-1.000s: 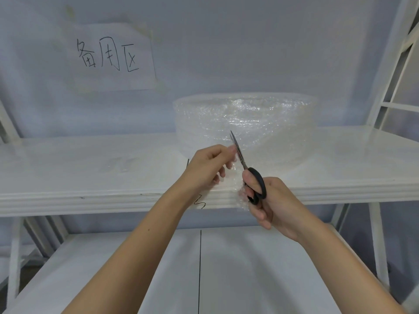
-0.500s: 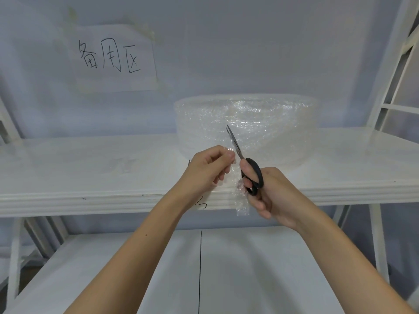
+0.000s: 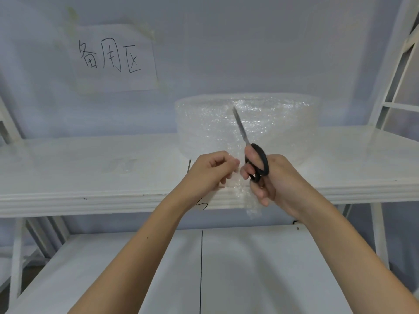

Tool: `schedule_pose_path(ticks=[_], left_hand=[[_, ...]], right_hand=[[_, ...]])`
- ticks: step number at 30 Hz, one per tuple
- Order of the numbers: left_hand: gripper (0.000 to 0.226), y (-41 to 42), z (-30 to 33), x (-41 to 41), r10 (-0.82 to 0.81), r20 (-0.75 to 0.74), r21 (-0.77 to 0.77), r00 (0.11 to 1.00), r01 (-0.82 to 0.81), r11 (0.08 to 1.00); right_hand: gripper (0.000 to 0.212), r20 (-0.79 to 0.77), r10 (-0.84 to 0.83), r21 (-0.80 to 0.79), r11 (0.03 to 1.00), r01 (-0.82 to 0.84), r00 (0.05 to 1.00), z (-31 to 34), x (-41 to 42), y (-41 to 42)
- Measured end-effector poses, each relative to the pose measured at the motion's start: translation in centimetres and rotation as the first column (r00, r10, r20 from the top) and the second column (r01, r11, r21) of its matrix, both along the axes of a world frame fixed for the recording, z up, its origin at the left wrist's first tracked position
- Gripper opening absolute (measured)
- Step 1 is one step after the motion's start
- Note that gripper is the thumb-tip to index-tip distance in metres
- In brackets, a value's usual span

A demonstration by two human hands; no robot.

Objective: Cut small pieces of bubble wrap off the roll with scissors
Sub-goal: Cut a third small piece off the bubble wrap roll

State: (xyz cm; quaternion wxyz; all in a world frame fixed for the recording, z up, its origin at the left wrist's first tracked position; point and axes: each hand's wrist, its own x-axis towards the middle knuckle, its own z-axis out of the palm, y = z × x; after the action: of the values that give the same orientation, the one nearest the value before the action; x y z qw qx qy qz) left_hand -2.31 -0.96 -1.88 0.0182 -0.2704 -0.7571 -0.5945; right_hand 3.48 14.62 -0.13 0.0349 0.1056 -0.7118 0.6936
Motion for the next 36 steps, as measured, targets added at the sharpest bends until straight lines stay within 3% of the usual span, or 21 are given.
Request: schedule_pose_path(ticks=[6, 13, 21, 25, 31, 36], left_hand=[[0.025, -0.3, 0.2, 0.2, 0.023, 0.039, 0.026, 0.999, -0.024, 0.999], [0.027, -0.4, 0.3, 0.0, 0.027, 0.029, 0.061, 0.999, -0.029, 0.998], [0.031, -0.4, 0.4, 0.3, 0.033, 0.035, 0.042, 0.999, -0.034, 0.999], [0.032, -0.4, 0.4, 0.3, 0.037, 0.034, 0.039, 0.999, -0.039, 0.998], [0.032, -0.4, 0.5, 0.3, 0.038, 0.030, 0.034, 0.999, -0.039, 0.999], [0.030, -0.4, 0.5, 0.3, 0.031, 0.039, 0.031, 0.999, -0.032, 0.999]], right_hand=[[0.041, -0.106, -0.314, -0.163, 0.942, 0.295, 0.944, 1.7, 0.4, 3.5], [0.038, -0.069, -0.574, 0.031, 0.816, 0.577, 0.816, 0.2, -1.1, 9.6], [0.051, -0.006, -0.660, 0.300, 0.715, 0.631, 0.751, -0.7, -2.3, 11.7], [0.054, -0.055, -0.709, 0.605, 0.536, 0.589, 0.703, 0.0, -2.7, 12.4], [0.044, -0.185, -0.724, 0.810, 0.271, 0.520, 0.665, 0.0, -4.0, 12.7], [0.043, -0.220, -0.687, 0.854, 0.208, 0.478, 0.692, 0.2, -5.0, 12.4]])
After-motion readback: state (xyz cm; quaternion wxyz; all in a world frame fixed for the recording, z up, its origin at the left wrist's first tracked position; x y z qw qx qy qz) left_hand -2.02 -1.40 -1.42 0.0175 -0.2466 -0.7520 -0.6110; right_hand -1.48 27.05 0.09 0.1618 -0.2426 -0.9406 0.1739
